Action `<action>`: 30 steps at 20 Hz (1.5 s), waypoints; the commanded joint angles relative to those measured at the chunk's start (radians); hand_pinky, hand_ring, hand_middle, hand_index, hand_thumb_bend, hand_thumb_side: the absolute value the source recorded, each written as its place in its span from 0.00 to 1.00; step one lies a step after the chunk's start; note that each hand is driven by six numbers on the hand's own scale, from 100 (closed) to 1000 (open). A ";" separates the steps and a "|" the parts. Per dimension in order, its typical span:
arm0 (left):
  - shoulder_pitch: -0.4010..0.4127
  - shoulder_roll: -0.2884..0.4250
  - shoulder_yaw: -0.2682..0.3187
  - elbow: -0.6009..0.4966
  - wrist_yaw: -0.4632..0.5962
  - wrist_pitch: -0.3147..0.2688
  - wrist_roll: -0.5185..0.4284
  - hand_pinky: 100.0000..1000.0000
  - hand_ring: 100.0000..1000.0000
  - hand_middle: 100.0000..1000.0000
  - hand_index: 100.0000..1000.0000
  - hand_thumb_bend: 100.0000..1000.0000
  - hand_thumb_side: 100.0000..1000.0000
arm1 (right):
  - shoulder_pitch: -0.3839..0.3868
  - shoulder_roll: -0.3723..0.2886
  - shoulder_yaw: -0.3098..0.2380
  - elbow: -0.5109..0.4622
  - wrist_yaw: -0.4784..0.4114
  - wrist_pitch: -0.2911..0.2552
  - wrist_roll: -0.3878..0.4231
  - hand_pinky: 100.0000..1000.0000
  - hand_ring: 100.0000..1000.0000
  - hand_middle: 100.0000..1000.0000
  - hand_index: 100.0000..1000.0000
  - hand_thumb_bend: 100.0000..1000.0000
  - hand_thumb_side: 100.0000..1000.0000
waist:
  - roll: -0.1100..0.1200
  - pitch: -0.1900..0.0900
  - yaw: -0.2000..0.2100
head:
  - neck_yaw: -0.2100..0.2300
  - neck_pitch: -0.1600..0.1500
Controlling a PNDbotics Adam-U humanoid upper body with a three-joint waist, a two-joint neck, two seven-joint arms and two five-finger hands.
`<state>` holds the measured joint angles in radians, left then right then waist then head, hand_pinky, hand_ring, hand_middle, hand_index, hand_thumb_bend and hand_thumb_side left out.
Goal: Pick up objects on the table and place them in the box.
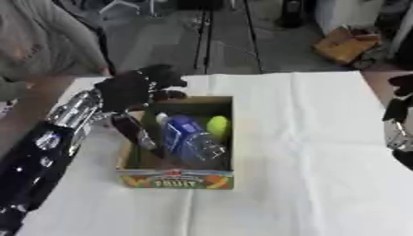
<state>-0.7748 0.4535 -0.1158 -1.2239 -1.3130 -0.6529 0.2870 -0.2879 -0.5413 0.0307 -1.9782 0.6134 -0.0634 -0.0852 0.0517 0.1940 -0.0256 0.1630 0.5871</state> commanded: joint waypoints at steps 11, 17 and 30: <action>0.406 0.119 0.296 -0.428 1.258 0.307 -0.144 0.50 0.76 0.82 0.86 0.38 0.86 | 0.018 -0.003 -0.026 -0.022 0.003 0.021 -0.012 0.47 0.50 0.54 0.75 0.00 0.12 | -0.019 -0.022 0.052 | -0.043 0.013; 0.540 0.088 0.362 -0.490 1.363 0.353 -0.165 0.47 0.75 0.82 0.86 0.36 0.90 | 0.021 -0.001 -0.027 -0.022 0.004 0.026 -0.015 0.47 0.50 0.54 0.75 0.00 0.13 | -0.023 -0.020 0.063 | -0.049 0.014; 0.571 0.059 0.392 -0.510 1.356 0.375 -0.162 0.47 0.74 0.81 0.86 0.35 0.91 | 0.023 -0.001 -0.033 -0.022 0.007 0.029 -0.020 0.47 0.50 0.54 0.75 0.00 0.14 | -0.022 -0.019 0.068 | -0.047 0.013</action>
<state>-0.1997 0.4919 0.2620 -1.7150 0.0438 -0.2813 0.1240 -0.2576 -0.5327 0.0122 -1.9782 0.6154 -0.0376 -0.1016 0.0293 0.1871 0.0422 0.1177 0.5959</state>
